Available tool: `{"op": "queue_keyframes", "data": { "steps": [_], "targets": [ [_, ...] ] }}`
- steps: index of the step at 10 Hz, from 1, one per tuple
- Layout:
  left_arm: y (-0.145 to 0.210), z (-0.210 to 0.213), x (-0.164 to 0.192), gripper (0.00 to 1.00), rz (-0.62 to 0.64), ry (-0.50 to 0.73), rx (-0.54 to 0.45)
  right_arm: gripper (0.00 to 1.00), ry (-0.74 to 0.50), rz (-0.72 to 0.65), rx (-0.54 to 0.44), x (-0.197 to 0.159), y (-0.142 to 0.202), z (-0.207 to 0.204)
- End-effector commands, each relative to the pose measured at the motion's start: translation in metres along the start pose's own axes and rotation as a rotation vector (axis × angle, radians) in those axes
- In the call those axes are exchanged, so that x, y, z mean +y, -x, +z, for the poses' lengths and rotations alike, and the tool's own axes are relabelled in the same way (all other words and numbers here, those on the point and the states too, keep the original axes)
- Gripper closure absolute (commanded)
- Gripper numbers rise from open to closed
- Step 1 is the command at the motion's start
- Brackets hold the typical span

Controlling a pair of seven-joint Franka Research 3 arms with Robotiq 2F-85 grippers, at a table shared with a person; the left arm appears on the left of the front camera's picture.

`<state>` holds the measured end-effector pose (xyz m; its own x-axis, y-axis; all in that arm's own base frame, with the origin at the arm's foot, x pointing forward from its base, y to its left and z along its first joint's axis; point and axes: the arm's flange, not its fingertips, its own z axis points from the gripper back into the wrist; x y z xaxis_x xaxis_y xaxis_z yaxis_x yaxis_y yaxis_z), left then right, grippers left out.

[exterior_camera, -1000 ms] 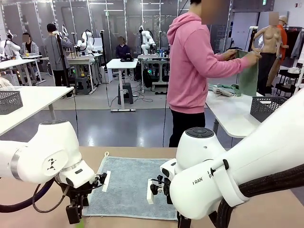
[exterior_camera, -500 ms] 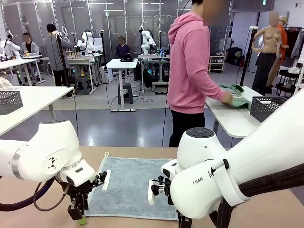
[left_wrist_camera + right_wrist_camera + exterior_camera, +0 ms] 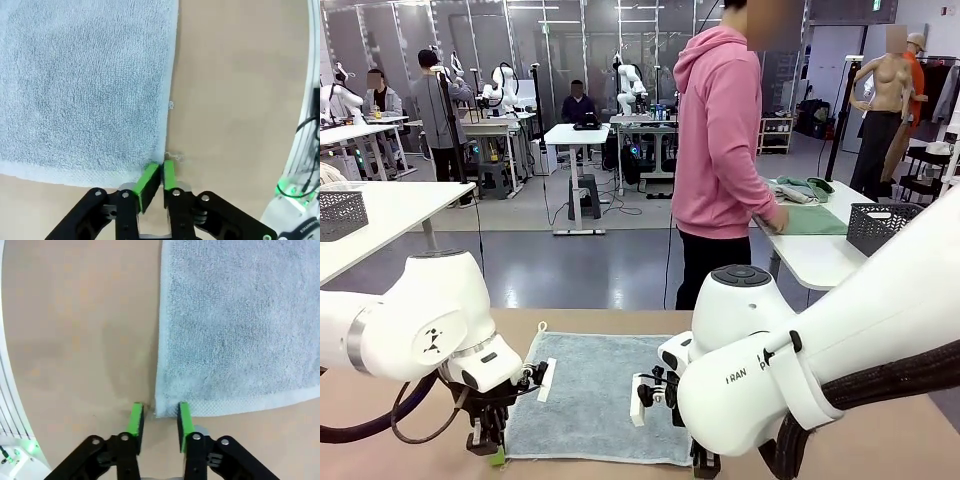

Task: Fold the towels and place them in the basket.
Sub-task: When a person lays out a Towel with hook on the table, fold it in half twice.

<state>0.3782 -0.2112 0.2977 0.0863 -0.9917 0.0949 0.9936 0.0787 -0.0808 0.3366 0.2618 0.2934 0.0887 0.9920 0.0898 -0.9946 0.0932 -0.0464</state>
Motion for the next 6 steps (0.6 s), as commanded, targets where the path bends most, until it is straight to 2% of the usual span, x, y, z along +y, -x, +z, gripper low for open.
{"op": "queue_keyframes", "data": {
  "steps": [1,6],
  "targets": [
    [0.0048,-0.0109,0.0052,1.0,-0.008,0.018,0.003,1.0,-0.005,-0.004,-0.007,-0.0048,0.0004,-0.0061],
    [0.0095,-0.0102,0.0035,1.0,0.001,0.013,-0.018,1.0,-0.004,-0.013,-0.014,-0.0145,-0.001,-0.0032]
  ]
}}
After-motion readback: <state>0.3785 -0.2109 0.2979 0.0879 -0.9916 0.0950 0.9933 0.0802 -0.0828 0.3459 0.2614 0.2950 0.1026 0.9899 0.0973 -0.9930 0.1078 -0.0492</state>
